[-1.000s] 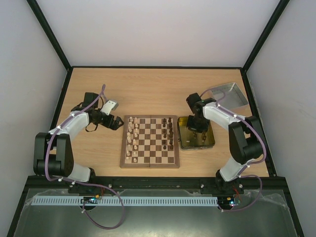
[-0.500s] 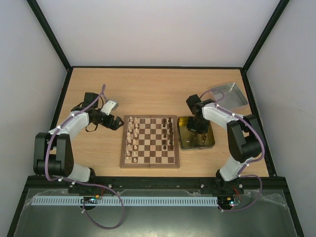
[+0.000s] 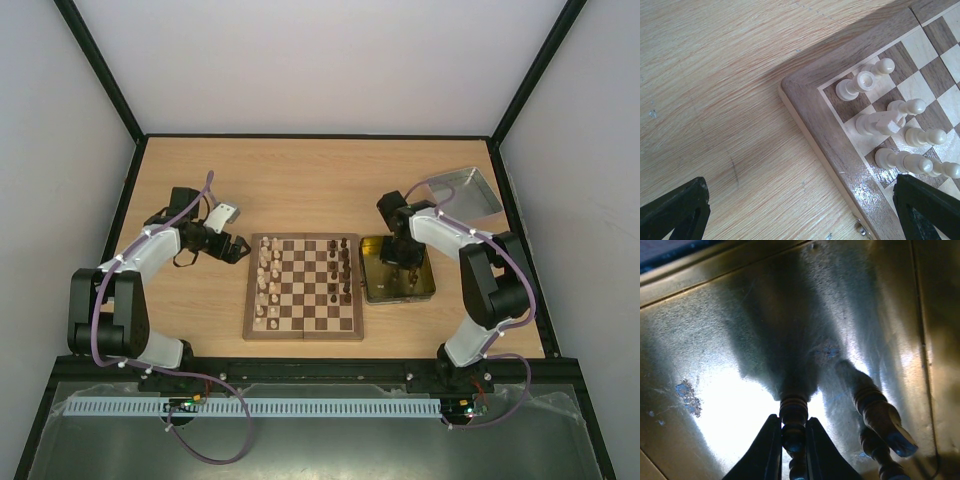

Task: Set up the chess pieces on the board
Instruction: Pick up the chess piece from the storage box, then place the chess piece on the chessboard.

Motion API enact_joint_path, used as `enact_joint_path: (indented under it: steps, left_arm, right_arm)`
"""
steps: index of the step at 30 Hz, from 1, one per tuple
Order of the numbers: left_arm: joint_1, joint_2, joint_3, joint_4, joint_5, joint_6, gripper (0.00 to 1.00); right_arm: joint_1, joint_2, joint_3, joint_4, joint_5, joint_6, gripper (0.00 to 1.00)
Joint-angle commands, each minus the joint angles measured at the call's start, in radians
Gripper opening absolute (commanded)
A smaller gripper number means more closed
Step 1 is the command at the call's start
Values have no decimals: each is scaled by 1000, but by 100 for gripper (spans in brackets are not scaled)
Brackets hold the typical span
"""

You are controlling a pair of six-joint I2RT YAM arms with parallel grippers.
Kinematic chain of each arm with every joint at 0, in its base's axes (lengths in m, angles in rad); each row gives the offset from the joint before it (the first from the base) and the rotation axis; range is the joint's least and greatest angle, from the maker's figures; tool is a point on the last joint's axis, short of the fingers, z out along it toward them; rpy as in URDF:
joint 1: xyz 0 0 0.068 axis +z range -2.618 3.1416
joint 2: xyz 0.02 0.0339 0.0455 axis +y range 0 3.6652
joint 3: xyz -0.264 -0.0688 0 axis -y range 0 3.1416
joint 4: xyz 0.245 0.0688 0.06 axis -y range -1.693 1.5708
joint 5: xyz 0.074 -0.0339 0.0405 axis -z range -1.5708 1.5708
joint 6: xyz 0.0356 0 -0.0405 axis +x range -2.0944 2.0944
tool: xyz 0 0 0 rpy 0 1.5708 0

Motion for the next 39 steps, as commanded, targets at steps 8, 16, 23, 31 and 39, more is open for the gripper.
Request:
enact_joint_path:
  steps: [8, 16, 23, 31, 39]
  left_arm:
    - [-6, 0, -7, -11, -3, 2, 100]
    - [-6, -3, -3, -14, -6, 2, 100]
    - [-6, -8, -5, -12, -10, -1, 100]
    - [-6, -7, -7, -9, -16, -4, 100]
    - [-6, -2, -7, -8, -20, -4, 100]
  right_arm:
    - [192, -128, 175, -222, 188, 36, 9]
    - [440, -130, 263, -293, 165, 161, 9]
    - [657, -71, 274, -293, 212, 229, 9]
    - [723, -67, 215, -225, 134, 263, 9]
    - [742, -73, 127, -128, 59, 286, 9]
